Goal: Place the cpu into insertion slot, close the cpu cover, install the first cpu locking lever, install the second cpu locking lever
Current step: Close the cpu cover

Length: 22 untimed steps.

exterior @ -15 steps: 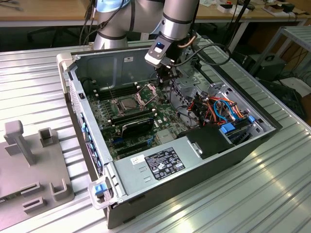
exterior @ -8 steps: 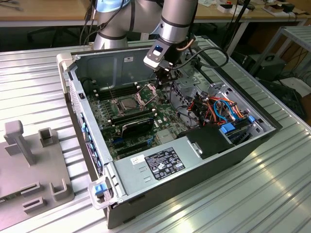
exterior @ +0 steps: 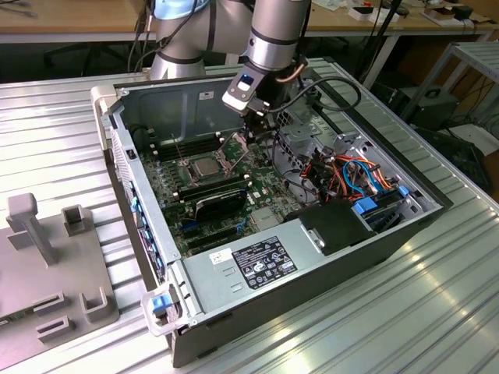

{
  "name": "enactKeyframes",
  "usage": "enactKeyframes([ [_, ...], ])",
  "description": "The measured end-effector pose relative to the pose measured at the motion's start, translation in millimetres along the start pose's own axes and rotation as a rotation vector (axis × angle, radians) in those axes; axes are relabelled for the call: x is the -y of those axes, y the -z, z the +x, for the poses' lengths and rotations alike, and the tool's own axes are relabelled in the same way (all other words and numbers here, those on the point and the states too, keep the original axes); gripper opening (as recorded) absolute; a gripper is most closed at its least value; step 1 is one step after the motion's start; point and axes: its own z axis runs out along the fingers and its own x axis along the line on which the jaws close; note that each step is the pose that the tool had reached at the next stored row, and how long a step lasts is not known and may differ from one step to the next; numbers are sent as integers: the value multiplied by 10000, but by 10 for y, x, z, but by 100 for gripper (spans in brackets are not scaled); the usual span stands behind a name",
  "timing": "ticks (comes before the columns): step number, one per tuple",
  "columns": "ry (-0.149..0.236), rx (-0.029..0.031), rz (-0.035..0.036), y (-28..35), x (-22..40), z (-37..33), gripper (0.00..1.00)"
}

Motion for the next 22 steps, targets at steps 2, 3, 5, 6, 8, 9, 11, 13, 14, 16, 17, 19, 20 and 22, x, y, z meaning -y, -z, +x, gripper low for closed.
enactKeyframes([
  [2,1,1,0,1,25,0,11],
  [3,1,1,0,1,46,0,11],
  [5,0,0,0,2,123,-1,11],
  [6,1,0,-1,3,164,-2,11],
  [8,0,0,0,-1,224,0,11],
  [9,1,1,1,-2,271,1,11],
  [11,1,1,0,-4,346,1,11],
  [13,1,0,0,-7,436,1,11],
  [14,0,-1,-1,-9,466,2,11],
  [16,0,-1,0,-12,521,3,11],
  [17,0,-2,-1,-14,538,3,11],
  [19,1,1,1,-15,548,2,11],
  [20,1,2,1,-16,552,2,11],
  [22,1,-1,0,-25,577,2,11],
])
